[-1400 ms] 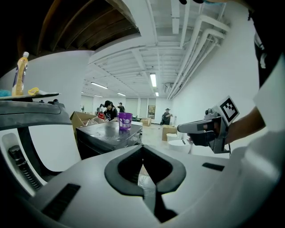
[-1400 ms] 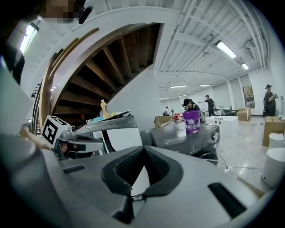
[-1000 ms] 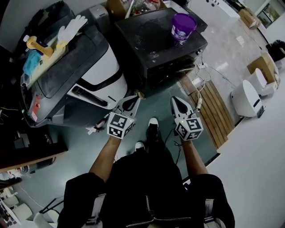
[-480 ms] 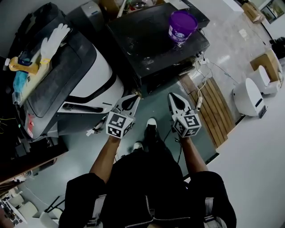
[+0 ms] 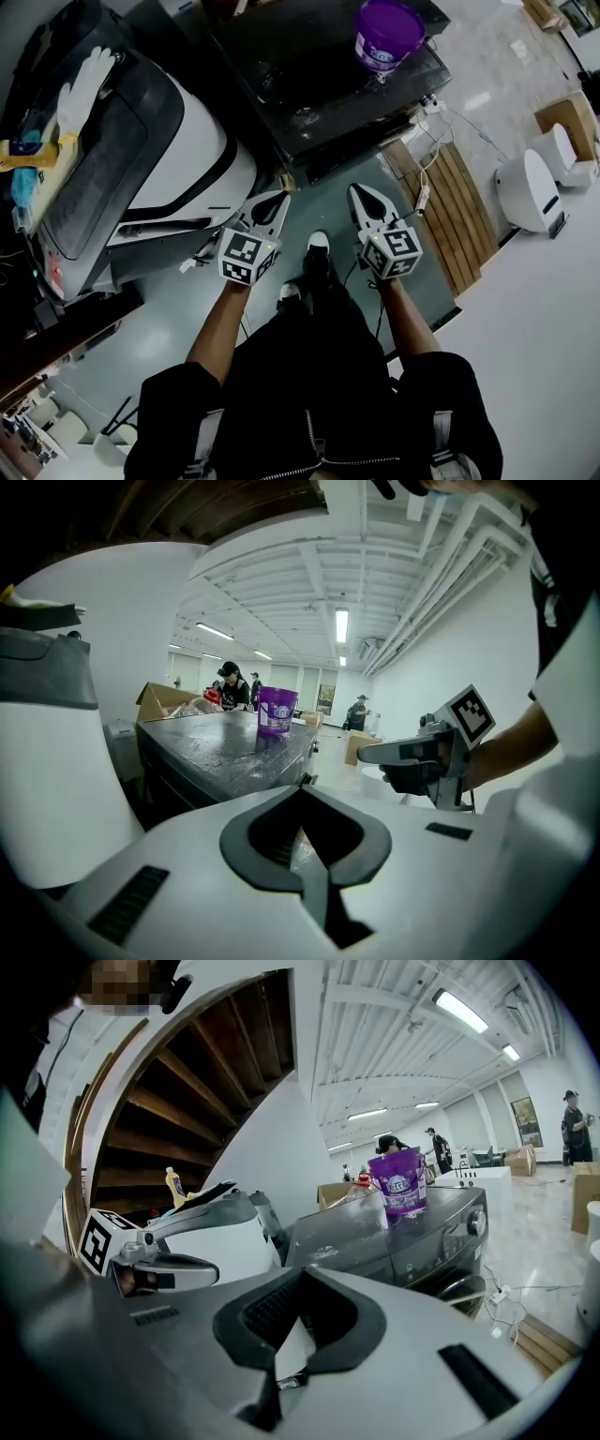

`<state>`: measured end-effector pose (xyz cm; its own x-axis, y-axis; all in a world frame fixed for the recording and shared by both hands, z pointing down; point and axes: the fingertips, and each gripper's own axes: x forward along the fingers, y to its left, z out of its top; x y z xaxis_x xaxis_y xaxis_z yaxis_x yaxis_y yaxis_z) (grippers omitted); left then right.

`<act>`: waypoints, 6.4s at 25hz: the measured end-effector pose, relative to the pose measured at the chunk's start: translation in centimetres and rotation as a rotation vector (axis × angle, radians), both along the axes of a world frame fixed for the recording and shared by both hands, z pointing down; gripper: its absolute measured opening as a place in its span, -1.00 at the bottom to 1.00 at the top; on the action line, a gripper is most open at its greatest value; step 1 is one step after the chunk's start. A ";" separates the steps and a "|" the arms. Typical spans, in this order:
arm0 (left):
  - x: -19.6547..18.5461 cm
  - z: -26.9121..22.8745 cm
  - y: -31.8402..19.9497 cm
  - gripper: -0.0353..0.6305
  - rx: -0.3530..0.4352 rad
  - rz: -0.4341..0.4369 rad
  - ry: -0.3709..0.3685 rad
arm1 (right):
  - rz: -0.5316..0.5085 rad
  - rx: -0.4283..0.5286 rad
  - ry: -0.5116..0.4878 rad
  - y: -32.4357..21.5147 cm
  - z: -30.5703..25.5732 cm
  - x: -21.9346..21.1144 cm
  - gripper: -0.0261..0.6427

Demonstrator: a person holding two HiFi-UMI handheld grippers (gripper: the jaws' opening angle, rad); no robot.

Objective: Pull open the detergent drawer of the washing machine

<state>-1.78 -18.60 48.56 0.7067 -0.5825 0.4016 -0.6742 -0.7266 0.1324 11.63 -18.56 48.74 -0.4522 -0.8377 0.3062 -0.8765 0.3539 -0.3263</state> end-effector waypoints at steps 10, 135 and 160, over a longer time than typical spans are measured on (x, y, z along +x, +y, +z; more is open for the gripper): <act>0.4 2.0 -0.3 -0.84 -0.040 0.010 -0.031 | 0.018 -0.066 -0.010 -1.4 4.1 0.3 -0.73; -8.2 7.1 5.6 -0.84 -0.202 -0.206 -0.129 | -0.099 -0.178 -1.444 -4.8 15.1 3.7 -0.01; -6.8 6.9 7.2 -0.84 -0.193 -0.160 -0.131 | -0.079 -0.160 -1.436 0.0 15.6 6.0 -0.31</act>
<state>-8.59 -11.40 55.49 0.5465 -0.5864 0.5979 -0.7989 -0.5792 0.1622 17.59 -18.60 64.31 -0.4864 -0.7973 -0.3573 0.2553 0.2614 -0.9308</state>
